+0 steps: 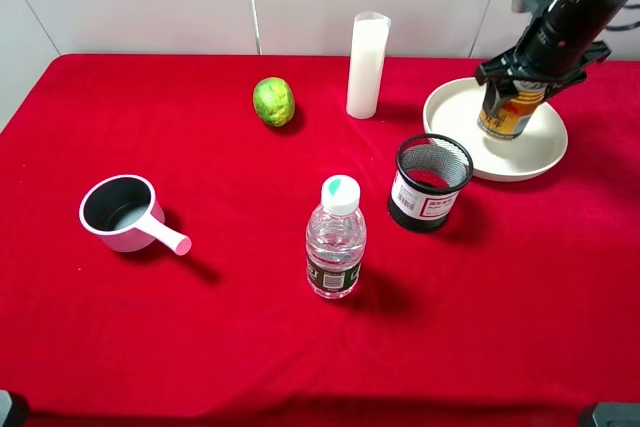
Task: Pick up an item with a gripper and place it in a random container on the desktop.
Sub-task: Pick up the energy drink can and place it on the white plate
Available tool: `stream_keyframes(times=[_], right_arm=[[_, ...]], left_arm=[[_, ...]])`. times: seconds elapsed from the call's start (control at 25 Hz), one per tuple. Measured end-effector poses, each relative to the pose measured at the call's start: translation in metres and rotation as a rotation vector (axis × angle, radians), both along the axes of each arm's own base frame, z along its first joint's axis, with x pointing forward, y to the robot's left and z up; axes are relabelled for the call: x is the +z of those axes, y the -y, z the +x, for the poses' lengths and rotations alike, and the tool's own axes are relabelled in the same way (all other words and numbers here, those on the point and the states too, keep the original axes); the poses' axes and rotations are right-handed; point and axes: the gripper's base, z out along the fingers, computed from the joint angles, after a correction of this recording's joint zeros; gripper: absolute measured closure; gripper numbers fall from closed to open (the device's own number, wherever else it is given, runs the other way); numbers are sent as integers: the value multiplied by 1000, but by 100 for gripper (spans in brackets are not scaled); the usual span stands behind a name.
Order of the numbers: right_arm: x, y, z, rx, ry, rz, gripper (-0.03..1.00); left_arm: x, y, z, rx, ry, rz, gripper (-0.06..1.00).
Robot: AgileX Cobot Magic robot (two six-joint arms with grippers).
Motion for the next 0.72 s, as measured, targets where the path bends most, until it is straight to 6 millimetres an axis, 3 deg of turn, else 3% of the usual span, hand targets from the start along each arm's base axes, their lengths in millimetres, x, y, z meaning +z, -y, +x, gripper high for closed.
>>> stream_keyframes(times=[0.52,0.72], right_arm=[[-6,0,6,-18,42,11,47],[-4,0,7,-17,60,12,35]], left_arm=[[0,0,0,0,0,0,-5],[0,0,0,0,0,0,-5]])
